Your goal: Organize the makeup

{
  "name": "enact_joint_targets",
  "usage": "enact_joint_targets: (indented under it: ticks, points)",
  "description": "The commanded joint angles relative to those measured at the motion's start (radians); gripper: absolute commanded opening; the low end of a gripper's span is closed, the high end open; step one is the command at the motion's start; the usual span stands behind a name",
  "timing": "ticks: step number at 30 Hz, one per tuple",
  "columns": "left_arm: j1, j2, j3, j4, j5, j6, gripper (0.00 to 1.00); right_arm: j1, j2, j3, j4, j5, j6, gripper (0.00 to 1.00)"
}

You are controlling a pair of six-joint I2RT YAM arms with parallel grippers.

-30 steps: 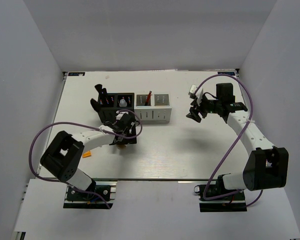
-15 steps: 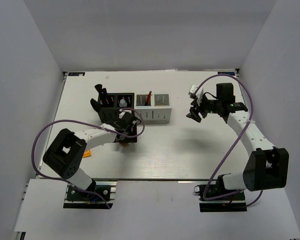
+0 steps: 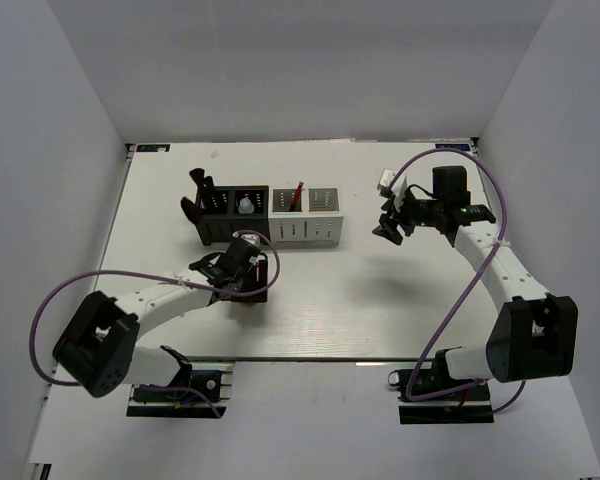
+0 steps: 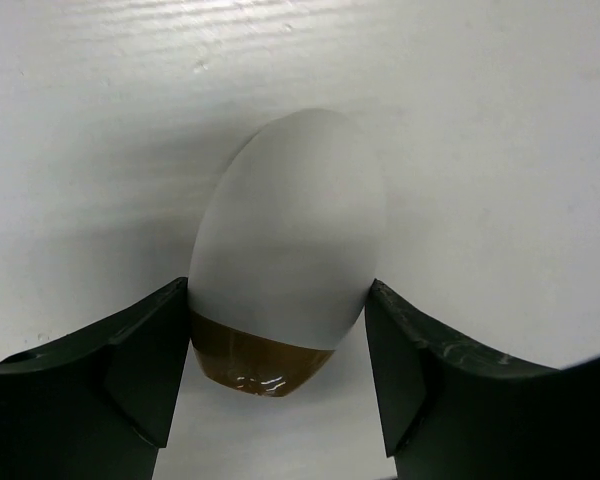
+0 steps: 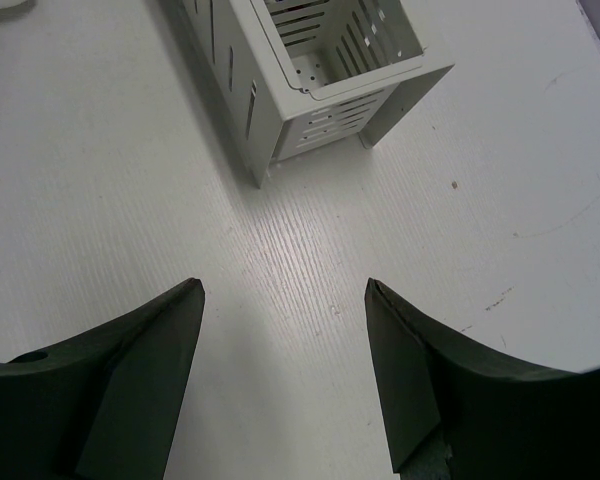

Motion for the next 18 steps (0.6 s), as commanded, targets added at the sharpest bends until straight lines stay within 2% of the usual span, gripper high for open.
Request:
enact_joint_targets:
  ticks: [1, 18]
  points:
    - [-0.006, -0.11, -0.014, -0.029, 0.09, 0.029, 0.34, -0.001, -0.019, 0.005, 0.008, -0.023, -0.001, 0.72]
    - [-0.006, -0.155, -0.015, -0.023, 0.114, 0.05, 0.33, -0.001, -0.038, -0.018, 0.007, -0.034, 0.003, 0.72]
